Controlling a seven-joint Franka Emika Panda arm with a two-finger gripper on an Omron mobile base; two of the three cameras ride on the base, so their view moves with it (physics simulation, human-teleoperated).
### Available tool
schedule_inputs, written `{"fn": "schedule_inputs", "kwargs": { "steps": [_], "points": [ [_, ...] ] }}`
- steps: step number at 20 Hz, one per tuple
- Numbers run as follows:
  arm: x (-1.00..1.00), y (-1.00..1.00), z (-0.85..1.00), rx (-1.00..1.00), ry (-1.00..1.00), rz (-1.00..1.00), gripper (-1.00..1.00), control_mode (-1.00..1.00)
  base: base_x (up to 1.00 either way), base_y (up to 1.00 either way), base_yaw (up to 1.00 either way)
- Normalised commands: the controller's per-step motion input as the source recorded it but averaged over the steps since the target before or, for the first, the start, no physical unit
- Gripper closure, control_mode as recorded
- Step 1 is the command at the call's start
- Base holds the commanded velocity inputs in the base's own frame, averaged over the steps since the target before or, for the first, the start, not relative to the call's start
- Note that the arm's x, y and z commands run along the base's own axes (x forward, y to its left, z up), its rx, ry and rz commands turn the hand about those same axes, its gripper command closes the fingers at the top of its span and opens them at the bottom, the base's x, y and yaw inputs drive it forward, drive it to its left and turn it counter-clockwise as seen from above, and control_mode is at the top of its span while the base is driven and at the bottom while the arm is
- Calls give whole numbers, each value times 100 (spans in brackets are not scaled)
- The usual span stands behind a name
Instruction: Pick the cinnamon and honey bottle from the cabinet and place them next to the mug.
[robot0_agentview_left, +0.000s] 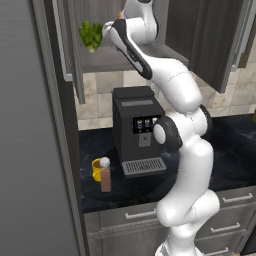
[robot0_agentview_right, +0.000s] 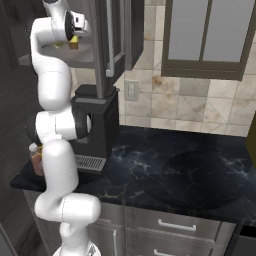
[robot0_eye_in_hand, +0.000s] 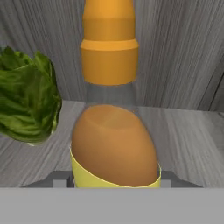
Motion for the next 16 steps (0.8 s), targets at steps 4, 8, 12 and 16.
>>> {"fn": "schedule_inputs", "kwargs": {
  "steps": [4,8,12,16],
  "points": [
    [-71,2,-1,0,-1,0,100,-100,0,0,0],
    [-63,0,-6,0,-5,0,100,-100,0,0,0],
    [-56,0,-11,0,-9,1,100,-100,0,0,0],
    [-56,0,-6,0,-12,2,100,-100,0,0,0]
  ]
}}
